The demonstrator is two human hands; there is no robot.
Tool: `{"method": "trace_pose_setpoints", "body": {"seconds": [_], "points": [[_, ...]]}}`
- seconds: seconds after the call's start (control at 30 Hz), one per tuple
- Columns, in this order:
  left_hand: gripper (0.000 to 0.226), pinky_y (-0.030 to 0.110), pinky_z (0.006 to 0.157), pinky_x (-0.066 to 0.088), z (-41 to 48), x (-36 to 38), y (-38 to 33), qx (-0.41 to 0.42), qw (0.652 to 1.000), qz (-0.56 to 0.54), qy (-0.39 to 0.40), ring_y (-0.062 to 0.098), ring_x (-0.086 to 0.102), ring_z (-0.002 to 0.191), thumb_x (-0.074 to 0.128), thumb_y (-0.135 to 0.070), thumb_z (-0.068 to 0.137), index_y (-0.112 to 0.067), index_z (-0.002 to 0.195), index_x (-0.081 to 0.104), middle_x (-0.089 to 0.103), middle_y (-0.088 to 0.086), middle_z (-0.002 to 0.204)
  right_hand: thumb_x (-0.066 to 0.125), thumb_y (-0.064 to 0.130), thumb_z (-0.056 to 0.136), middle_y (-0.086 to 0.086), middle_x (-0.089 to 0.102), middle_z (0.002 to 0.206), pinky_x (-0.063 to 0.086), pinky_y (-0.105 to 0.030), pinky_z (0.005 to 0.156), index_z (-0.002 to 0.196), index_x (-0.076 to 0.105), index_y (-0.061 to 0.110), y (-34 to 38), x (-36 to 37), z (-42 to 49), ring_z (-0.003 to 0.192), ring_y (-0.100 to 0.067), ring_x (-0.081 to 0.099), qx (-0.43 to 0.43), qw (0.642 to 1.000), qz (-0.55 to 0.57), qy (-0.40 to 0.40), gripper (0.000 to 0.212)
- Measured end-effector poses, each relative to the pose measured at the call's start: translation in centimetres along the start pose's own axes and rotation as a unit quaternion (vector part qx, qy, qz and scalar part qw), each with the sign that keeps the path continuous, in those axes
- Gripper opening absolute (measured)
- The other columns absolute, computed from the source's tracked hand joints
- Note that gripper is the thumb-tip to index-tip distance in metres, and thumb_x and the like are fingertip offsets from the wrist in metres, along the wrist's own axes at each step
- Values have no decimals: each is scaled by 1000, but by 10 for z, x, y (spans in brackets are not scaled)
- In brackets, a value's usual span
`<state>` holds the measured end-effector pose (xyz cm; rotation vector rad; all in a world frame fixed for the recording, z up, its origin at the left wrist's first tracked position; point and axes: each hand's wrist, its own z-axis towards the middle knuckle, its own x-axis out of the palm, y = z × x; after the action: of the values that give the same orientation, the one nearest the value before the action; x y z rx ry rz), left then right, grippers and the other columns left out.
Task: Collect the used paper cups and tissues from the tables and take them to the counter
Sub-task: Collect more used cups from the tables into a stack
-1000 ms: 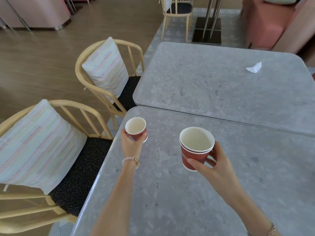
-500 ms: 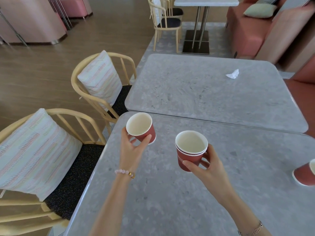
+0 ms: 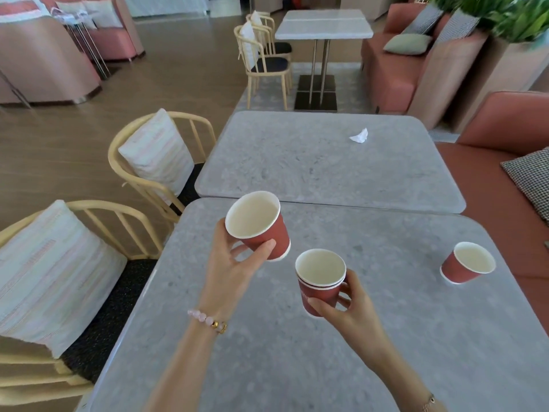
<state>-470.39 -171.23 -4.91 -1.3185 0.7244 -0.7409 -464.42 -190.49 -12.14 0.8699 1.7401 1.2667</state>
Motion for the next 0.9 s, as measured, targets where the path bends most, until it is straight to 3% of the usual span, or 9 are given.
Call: {"method": "trace_pose_setpoints", "body": {"seconds": [0.1,0.23,0.33,0.53,0.73,0.9], "points": [[59,19,79,50,-14,12,-14,-5,999,6,44,4,61,101,77,-37,62,-29,114,50,64,-11,110,82,29,64,14,62,110,48,-17,78,111,49,41,-3,-7,-11,100,-1,61,-4,1000,-8,-1,59],[62,33,90,49,-34,36,-20,-3,996,30,89,10,60,106,74,-42,59,-26,114,51,63,-7,112,82,28,65,19,61,109,48,-9,72,106,46,48,-3,-15,-23,96,9,58,-22,999,-29,-4,58],[59,25,90,47,-45,49,-21,6,994,44,97,5,58,108,73,-46,59,-31,111,50,63,-14,111,82,28,66,21,61,109,46,-6,73,107,47,48,-2,-24,-32,97,11,57,-36,999,-29,-10,57],[58,14,84,46,-60,71,-21,4,992,43,116,-1,56,108,72,-47,59,-34,110,51,62,-20,109,82,26,68,18,62,115,45,-7,83,118,48,38,0,-39,-48,104,5,58,-75,996,-39,-10,62],[58,19,89,45,-73,92,-19,12,991,49,121,2,55,111,74,-48,59,-35,111,50,61,-23,110,82,27,69,16,63,115,45,-9,85,121,49,34,1,-52,-61,106,1,59,-81,996,-17,-17,62],[65,18,92,44,-85,106,-14,20,991,46,125,4,52,114,75,-42,62,-37,119,46,56,-23,116,82,28,69,16,62,117,47,-19,90,121,49,35,3,-66,-66,109,-2,59,-90,995,-8,-30,62]]}}
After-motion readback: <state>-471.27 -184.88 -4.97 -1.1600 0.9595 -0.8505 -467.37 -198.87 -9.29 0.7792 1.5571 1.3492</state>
